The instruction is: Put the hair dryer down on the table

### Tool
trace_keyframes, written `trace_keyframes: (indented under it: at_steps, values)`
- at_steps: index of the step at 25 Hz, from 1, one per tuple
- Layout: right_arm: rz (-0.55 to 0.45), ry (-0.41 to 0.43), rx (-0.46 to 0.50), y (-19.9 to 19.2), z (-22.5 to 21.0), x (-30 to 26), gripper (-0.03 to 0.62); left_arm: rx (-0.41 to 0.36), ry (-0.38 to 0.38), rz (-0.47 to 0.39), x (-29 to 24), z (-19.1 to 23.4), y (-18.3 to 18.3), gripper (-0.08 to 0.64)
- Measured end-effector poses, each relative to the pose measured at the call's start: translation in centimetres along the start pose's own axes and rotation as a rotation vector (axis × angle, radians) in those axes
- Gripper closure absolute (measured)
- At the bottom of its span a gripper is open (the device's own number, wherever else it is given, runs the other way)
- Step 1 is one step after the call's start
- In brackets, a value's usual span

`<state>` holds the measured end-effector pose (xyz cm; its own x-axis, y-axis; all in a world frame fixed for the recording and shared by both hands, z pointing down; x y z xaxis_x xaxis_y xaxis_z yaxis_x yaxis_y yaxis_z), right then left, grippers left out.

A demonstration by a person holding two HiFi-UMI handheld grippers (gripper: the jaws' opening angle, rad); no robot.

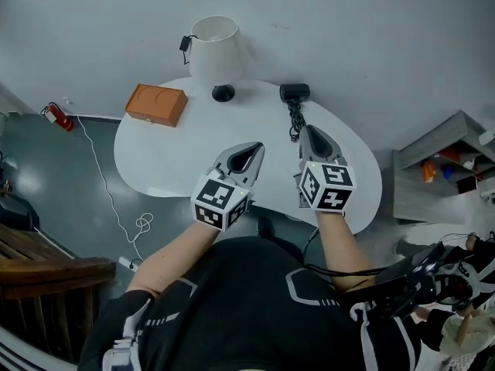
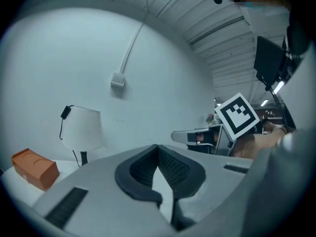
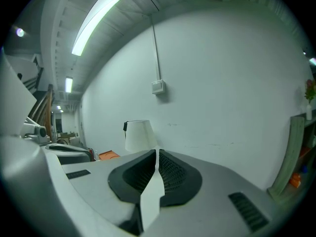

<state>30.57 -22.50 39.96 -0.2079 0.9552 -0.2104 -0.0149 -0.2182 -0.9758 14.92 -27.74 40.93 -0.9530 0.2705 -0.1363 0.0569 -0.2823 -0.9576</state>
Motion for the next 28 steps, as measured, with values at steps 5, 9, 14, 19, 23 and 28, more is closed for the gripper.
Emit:
trace_keyframes:
  at_steps: [5, 9, 14, 19, 23, 28]
  values:
    - [-0.035, -0.017, -0.001, 0.5, -0.1, 0.9, 0.554, -0.025, -0.003, -0.012, 0.2, 0.0, 0.8, 0.555]
    - [-0.051, -0.031, -0.004, 1.0, -0.2, 1.1, 0.554, 0.002, -0.019, -0.026, 0.4, 0.1, 1.5, 0.555]
    - [-0.053, -0.040, -0.003, 1.2, 0.1, 1.7, 0.555, 0.010, -0.003, -0.040, 0.8, 0.2, 1.9, 0.555]
    - [-0.049, -0.046, -0.003, 1.0, 0.2, 1.8, 0.561, 0.012, -0.008, -0.050, 1.0, 0.3, 2.3, 0.554]
    - [-0.053, -0.047, 0.000, 1.2, 0.3, 1.9, 0.562, 0.017, -0.024, -0.057, 1.1, 0.1, 2.4, 0.555]
    - [-0.048, -0.052, -0.007, 1.2, 0.2, 2.1, 0.563, 0.006, -0.036, -0.068, 1.4, 0.0, 2.8, 0.554]
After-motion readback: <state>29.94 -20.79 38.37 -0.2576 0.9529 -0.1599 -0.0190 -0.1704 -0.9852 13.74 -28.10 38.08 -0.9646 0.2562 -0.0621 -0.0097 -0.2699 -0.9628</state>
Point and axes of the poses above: the fingertips, and each gripper's own axes: x backward along the fingers, z to its left, y out of its top, the point moved 6 cm from there along x, backward along the fingers, and after that the axes turned 9 degrees about x, right-handed, at the moved point
